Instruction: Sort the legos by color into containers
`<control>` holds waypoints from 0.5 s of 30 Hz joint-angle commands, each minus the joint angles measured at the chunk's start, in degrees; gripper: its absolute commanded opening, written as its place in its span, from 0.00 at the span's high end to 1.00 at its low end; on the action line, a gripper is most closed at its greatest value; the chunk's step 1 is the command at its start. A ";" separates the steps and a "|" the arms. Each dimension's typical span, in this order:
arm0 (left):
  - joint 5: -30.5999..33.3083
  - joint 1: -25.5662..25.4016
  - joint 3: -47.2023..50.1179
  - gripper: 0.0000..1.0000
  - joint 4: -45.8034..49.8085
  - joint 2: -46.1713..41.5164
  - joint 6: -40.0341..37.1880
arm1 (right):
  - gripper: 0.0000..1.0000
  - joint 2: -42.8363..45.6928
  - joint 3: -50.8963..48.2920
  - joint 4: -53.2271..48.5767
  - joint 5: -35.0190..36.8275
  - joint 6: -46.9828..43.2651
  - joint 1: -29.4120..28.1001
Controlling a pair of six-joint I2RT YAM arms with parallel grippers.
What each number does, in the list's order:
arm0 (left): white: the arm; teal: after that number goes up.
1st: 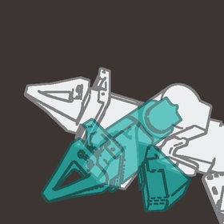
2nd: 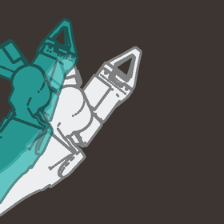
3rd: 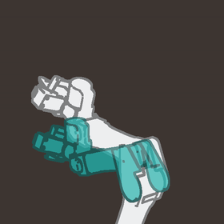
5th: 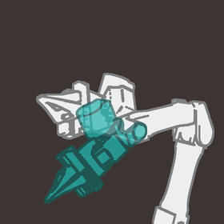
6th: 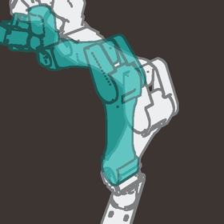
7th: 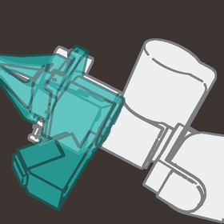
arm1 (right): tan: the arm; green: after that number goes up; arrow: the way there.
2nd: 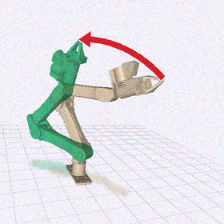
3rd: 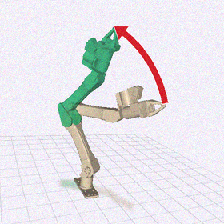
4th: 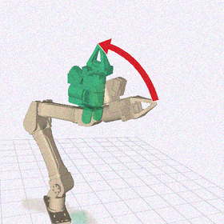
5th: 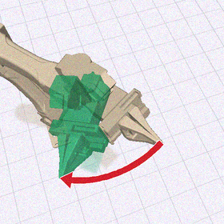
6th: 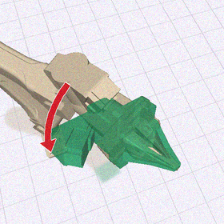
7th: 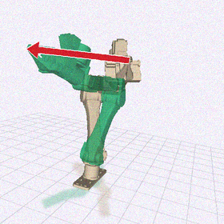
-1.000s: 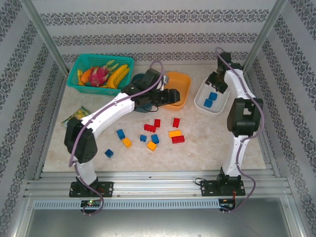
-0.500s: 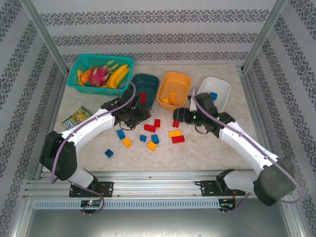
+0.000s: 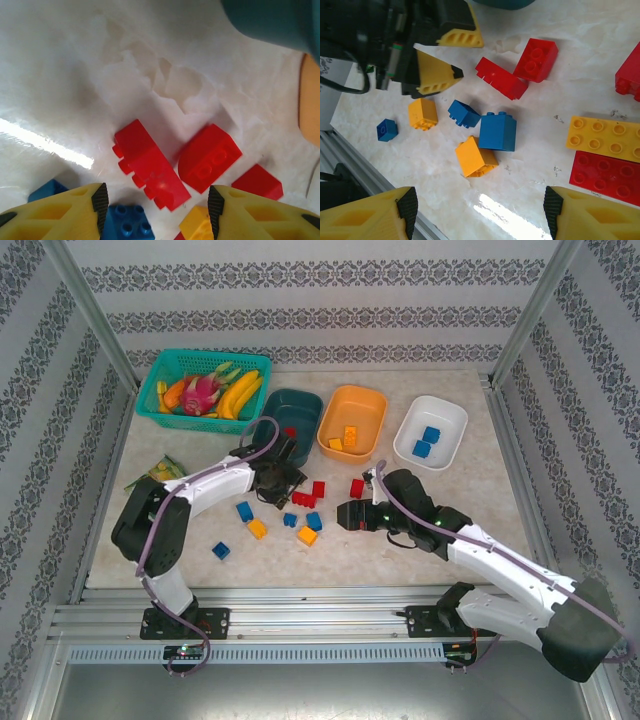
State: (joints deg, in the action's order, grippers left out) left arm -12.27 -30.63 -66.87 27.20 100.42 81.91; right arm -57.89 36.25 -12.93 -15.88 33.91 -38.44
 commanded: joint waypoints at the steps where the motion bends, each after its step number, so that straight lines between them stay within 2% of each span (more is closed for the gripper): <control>1: 0.72 0.04 -2.73 0.42 0.08 2.03 6.95 | 0.30 1.60 -0.94 1.53 1.79 0.05 -0.68; 5: 0.73 0.04 -2.91 0.43 -0.23 4.16 9.36 | 0.30 1.91 -0.70 0.75 2.18 -0.30 -0.64; 8: 0.48 -0.13 -3.44 0.50 0.38 5.75 10.35 | 0.30 1.87 -0.57 0.32 2.51 -0.23 -0.58; 15: 0.38 -0.83 -3.27 0.58 0.95 6.80 11.69 | 0.30 0.86 -0.26 0.03 2.95 -0.23 -0.15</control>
State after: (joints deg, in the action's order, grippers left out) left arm -12.16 -30.79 -69.06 27.16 106.41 91.64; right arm -56.88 36.07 -13.02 -14.22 33.93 -38.41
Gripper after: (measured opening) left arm 0.437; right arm 0.701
